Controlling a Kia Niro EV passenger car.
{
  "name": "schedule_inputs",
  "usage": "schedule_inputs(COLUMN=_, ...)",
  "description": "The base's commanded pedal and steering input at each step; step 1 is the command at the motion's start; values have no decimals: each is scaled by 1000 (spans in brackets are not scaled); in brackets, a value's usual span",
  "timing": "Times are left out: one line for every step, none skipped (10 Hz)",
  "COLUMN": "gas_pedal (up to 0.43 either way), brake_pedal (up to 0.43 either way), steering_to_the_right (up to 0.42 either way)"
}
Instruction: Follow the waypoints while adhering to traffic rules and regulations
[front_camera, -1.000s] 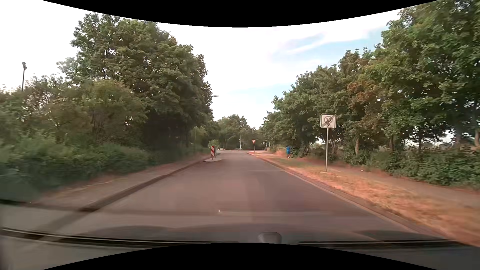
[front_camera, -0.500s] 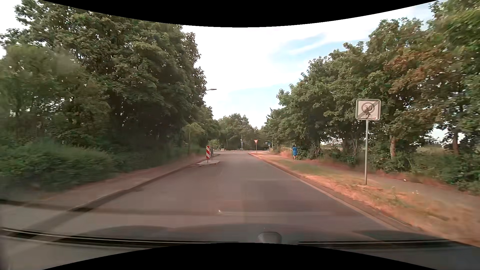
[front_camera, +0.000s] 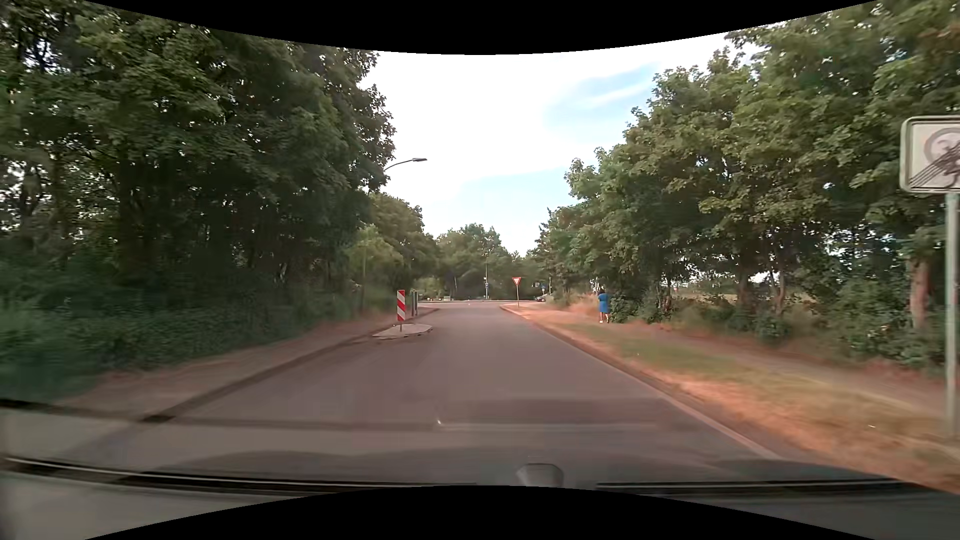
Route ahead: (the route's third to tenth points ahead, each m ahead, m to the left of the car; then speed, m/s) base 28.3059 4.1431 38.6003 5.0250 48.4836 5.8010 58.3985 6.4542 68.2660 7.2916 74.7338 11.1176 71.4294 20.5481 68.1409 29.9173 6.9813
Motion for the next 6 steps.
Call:
schedule_inputs(gas_pedal=150, brake_pedal=0, steering_to_the_right=-8)
schedule_inputs(gas_pedal=150, brake_pedal=0, steering_to_the_right=-7)
schedule_inputs(gas_pedal=150, brake_pedal=0, steering_to_the_right=-6)
schedule_inputs(gas_pedal=150, brake_pedal=0, steering_to_the_right=-6)
schedule_inputs(gas_pedal=150, brake_pedal=0, steering_to_the_right=-6)
schedule_inputs(gas_pedal=150, brake_pedal=0, steering_to_the_right=-5)
